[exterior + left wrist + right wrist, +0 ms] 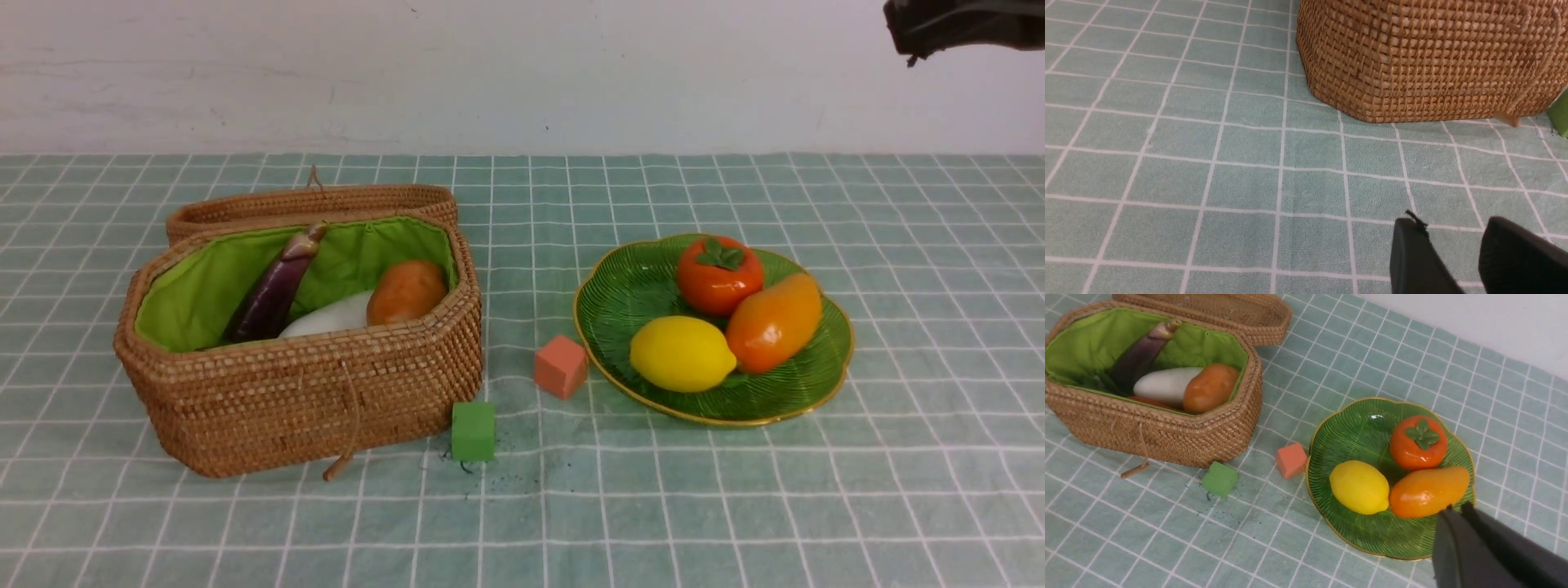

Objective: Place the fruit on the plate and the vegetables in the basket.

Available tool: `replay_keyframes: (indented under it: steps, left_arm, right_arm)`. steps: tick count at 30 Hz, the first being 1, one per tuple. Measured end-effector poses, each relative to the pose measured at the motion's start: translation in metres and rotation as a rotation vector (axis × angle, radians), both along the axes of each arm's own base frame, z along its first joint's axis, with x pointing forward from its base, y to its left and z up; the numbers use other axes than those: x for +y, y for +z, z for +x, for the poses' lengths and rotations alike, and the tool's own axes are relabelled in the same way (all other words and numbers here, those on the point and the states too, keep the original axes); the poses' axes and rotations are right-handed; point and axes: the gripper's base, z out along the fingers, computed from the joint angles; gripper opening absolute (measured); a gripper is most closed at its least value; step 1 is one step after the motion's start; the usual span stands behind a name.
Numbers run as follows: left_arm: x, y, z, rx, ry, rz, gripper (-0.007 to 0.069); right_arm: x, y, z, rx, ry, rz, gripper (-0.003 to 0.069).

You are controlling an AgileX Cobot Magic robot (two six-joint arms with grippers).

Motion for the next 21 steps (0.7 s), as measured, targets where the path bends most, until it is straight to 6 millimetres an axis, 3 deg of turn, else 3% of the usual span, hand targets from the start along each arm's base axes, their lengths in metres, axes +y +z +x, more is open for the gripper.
replay_keyframes:
  steps: [4,7,8,10,11,13,14,20,21]
  left_arm:
    - [0.000,0.000,0.000,0.000,0.000,0.000,0.0238]
    - [0.000,0.000,0.000,0.000,0.000,0.000,0.0238]
    - [0.000,0.000,0.000,0.000,0.000,0.000,0.0238]
    - [0.000,0.000,0.000,0.000,0.000,0.000,0.0238]
    - [0.000,0.000,0.000,0.000,0.000,0.000,0.0238]
    - [0.000,0.000,0.000,0.000,0.000,0.000,0.0238]
    - [0.000,0.000,0.000,0.000,0.000,0.000,0.0238]
    - [0.000,0.000,0.000,0.000,0.000,0.000,0.0238]
    - [0.000,0.000,0.000,0.000,0.000,0.000,0.0238]
  right_arm:
    - [-0.019,-0.005,-0.008,-0.032,-0.024,0.000,-0.0007]
    - [-0.053,-0.031,-0.020,-0.102,-0.102,0.090,-0.0003]
    - [-0.058,-0.032,-0.024,-0.114,-0.116,0.102,-0.0003]
    - [-0.075,-0.061,-0.032,-0.131,-0.173,0.144,-0.0001]
    - [-0.090,-0.088,-0.042,-0.143,-0.231,0.163,0.0000]
    - [-0.102,-0.107,-0.050,-0.173,-0.278,0.175,0.0000]
    - [-0.112,-0.134,-0.063,-0.198,-0.322,0.182,0.0003]
    - [-0.135,-0.217,-0.104,-0.307,-0.431,0.169,0.0006]
    - [-0.136,-0.223,-0.107,-0.322,-0.442,0.171,0.0006]
